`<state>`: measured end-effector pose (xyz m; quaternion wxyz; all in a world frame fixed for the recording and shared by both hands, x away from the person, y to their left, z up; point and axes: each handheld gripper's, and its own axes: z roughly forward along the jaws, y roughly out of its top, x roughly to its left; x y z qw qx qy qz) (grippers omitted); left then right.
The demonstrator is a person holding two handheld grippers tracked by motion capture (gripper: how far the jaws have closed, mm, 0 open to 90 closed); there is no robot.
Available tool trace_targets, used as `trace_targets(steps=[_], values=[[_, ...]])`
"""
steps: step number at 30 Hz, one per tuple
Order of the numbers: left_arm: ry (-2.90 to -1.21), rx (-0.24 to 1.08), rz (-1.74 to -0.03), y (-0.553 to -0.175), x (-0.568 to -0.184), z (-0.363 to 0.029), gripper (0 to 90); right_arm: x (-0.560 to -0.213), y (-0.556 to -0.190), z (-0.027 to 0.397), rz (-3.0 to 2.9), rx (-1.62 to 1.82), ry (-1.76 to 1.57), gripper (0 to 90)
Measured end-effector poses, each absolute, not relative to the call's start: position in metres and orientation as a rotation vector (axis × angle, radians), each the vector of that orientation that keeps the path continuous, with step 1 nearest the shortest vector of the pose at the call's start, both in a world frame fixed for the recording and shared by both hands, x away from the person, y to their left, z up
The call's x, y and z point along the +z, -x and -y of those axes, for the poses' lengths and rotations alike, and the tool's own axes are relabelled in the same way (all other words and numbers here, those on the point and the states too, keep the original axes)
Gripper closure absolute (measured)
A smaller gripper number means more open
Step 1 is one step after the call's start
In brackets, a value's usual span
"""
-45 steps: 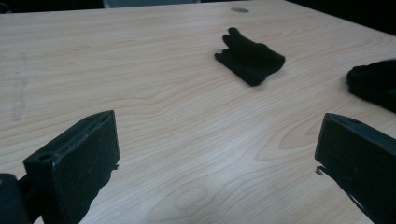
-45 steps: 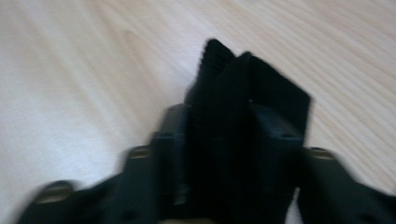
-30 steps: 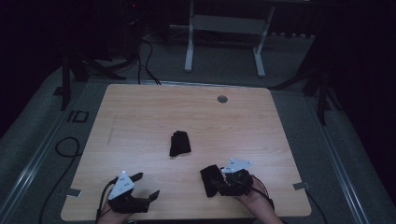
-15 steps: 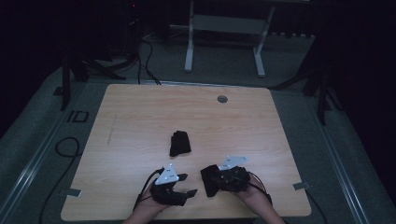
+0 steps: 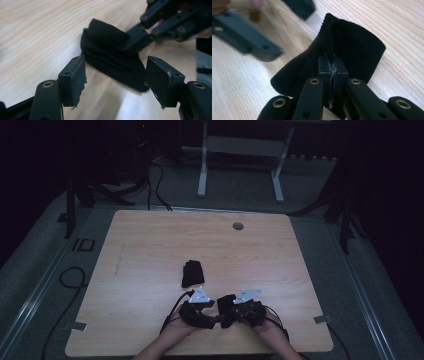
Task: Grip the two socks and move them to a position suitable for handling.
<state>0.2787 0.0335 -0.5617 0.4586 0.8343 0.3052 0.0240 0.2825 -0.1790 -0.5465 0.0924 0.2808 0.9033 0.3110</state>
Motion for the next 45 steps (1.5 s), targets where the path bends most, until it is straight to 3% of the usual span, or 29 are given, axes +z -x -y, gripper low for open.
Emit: trace_targets(steps=[8,13,15,17,38,43,45], values=[[-2.150,0.084,-0.743,-0.303,-0.563,-0.019,44.0,-0.547,-0.282,0.180,-2.683,0.934,-0.819,88.0],[-2.136,0.064,-0.712,-0.305,-0.563,-0.017,62.9,-0.547,-0.283,0.181,-2.683,0.938,-0.817,88.0],[-2.140,0.067,-0.714,-0.305,-0.562,-0.015,74.7,-0.547,-0.282,0.181,-2.680,0.938,-0.818,88.0],[-2.153,0.099,-0.716,-0.302,-0.560,-0.011,79.5,-0.547,-0.282,0.180,-2.674,0.937,-0.818,88.0],[-2.077,0.092,-0.648,-0.286,-0.510,-0.037,80.5,-0.494,-0.271,0.194,-2.574,1.164,-0.777,88.6],[-2.094,0.133,-0.686,-0.286,-0.509,-0.043,80.8,-0.488,-0.273,0.200,-2.524,1.148,-0.799,88.6],[-2.053,0.090,-0.750,-0.290,-0.513,-0.059,81.4,-0.482,-0.277,0.216,-2.499,1.232,-0.866,88.6]])
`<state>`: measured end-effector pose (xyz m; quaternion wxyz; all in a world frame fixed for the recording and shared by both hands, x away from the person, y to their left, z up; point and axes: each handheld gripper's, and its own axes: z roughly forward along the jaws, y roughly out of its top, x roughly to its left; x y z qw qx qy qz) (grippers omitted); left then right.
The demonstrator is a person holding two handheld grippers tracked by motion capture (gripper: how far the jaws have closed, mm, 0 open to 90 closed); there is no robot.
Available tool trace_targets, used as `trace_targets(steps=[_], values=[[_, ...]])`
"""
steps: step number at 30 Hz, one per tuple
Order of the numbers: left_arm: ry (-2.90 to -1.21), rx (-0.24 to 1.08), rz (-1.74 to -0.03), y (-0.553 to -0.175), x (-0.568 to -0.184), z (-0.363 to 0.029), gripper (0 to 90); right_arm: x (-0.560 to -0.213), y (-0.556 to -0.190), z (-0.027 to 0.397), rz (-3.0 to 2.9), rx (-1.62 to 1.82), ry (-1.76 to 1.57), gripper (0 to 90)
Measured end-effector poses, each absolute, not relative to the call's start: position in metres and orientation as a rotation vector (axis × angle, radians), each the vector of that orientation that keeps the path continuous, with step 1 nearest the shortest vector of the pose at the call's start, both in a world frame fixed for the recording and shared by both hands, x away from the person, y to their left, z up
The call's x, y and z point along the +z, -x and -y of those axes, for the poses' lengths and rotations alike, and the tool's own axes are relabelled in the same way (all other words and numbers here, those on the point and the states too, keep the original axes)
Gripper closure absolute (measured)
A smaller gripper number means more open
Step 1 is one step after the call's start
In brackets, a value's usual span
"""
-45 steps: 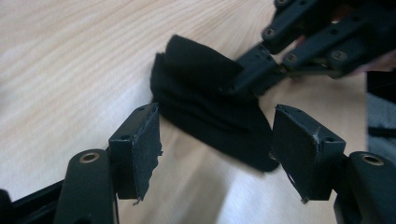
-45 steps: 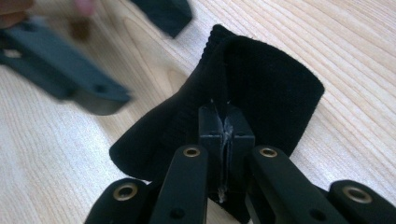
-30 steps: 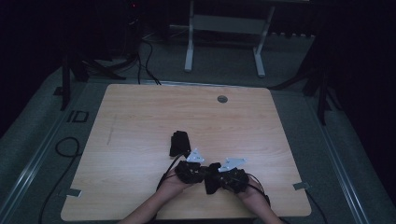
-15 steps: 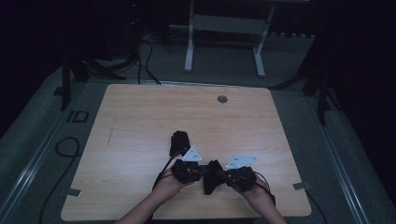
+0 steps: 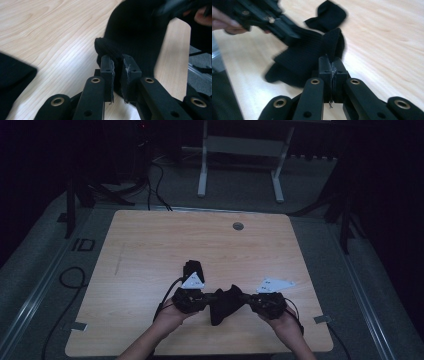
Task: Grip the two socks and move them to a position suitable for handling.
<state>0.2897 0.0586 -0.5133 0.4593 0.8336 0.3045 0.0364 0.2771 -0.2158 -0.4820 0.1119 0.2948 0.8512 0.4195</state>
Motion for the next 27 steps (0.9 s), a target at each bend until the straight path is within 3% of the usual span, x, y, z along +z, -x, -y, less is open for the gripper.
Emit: trace_targets(steps=[11,18,27], values=[[-1.976,0.083,-0.767,-0.287,-0.504,-0.084,81.3,-0.475,-0.279,0.234,-2.441,1.206,-0.900,88.6],[-2.012,0.119,-0.787,-0.281,-0.506,-0.101,82.9,-0.474,-0.279,0.238,-2.429,1.216,-0.915,88.6],[-2.041,0.054,-0.873,-0.273,-0.515,-0.131,84.3,-0.477,-0.278,0.265,-2.392,1.199,-1.024,88.6]])
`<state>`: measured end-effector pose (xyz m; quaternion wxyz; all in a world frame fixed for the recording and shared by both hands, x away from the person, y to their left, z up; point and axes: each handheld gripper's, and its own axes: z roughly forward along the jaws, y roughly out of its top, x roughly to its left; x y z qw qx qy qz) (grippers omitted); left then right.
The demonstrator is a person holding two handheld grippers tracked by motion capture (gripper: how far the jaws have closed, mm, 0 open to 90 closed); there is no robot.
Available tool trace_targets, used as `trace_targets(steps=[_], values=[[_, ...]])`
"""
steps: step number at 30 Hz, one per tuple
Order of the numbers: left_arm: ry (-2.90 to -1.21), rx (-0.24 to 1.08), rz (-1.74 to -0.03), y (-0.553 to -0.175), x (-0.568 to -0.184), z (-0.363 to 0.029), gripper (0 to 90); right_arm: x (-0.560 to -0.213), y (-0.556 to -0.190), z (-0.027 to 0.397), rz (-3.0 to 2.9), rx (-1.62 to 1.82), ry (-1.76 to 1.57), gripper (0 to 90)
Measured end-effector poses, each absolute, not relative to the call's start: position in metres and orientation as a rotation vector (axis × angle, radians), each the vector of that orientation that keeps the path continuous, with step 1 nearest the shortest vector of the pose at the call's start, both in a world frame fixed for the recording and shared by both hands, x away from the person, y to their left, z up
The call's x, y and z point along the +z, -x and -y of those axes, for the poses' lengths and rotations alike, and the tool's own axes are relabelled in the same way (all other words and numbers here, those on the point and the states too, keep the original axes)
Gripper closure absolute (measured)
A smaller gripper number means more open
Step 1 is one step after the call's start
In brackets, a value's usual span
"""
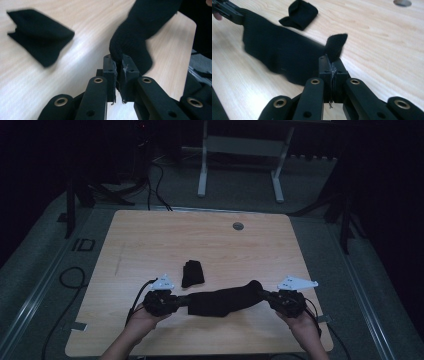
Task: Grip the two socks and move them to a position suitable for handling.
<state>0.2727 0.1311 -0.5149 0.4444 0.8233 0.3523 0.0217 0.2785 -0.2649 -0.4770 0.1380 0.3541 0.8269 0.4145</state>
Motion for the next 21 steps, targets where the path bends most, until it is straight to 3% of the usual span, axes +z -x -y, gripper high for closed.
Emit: trace_targets(steps=[17,19,21], values=[[-2.176,-0.114,-0.915,-0.274,-0.555,-0.135,83.5,-0.536,-0.262,0.266,-2.548,1.123,-1.147,87.7],[-2.179,-0.100,-0.916,-0.275,-0.557,-0.134,82.9,-0.540,-0.260,0.269,-2.543,1.107,-1.164,83.5],[-2.173,-0.079,-0.928,-0.276,-0.557,-0.135,76.1,-0.541,-0.260,0.272,-2.539,1.103,-1.177,72.6]])
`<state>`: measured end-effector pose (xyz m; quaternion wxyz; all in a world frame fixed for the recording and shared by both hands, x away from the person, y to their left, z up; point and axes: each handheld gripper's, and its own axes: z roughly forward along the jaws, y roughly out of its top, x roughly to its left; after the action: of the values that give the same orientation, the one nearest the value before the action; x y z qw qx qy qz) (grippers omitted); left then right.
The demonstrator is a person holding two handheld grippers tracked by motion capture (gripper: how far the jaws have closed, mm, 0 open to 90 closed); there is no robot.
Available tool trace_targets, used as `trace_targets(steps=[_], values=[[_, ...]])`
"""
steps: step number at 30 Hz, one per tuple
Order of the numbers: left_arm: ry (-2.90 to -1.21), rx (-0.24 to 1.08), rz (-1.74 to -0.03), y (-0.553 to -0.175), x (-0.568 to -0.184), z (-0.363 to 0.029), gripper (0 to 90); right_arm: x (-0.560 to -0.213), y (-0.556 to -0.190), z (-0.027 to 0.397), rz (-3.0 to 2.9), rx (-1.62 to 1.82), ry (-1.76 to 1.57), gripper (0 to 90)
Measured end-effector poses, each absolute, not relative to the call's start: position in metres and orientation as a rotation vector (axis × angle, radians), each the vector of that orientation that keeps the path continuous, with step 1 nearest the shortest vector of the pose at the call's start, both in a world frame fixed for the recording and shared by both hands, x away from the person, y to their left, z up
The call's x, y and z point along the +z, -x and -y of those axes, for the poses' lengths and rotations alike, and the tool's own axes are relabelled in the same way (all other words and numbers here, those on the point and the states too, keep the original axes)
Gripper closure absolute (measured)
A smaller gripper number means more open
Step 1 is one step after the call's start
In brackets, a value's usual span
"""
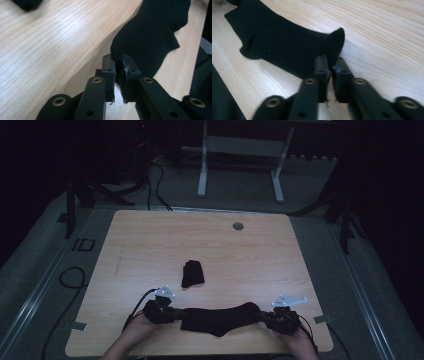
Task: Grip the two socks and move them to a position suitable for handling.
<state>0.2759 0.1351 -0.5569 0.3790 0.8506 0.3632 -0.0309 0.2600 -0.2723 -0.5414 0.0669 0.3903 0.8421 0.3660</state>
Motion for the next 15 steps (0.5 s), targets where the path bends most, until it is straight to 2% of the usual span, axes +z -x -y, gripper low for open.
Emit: trace_targets(steps=[2,3,4,7,8,9,10,13,15], values=[[-2.161,-0.043,-0.935,-0.276,-0.554,-0.138,62.7,-0.540,-0.260,0.277,-2.506,1.094,-1.202,62.1],[-2.148,-0.021,-0.949,-0.275,-0.553,-0.140,56.6,-0.539,-0.259,0.280,-2.483,1.093,-1.216,60.2],[-2.148,-0.021,-0.949,-0.275,-0.553,-0.140,53.8,-0.538,-0.260,0.283,-2.469,1.095,-1.225,61.8],[-2.121,0.030,-0.938,-0.271,-0.547,-0.143,52.9,-0.535,-0.260,0.287,-2.446,1.102,-1.214,63.6],[-2.123,0.048,-0.915,-0.269,-0.544,-0.142,56.6,-0.530,-0.261,0.288,-2.429,1.103,-1.202,67.9],[-2.121,0.047,-0.891,-0.267,-0.543,-0.141,56.6,-0.530,-0.261,0.288,-2.429,1.103,-1.202,67.9],[-2.124,0.047,-0.862,-0.263,-0.542,-0.138,63.6,-0.526,-0.262,0.285,-2.414,1.111,-1.166,76.5],[-2.161,0.068,-0.813,-0.255,-0.542,-0.124,75.9,-0.522,-0.262,0.274,-2.409,1.100,-1.087,89.6],[-2.169,0.073,-0.809,-0.255,-0.544,-0.122,78.1,-0.522,-0.263,0.270,-2.416,1.111,-1.071,89.7]])
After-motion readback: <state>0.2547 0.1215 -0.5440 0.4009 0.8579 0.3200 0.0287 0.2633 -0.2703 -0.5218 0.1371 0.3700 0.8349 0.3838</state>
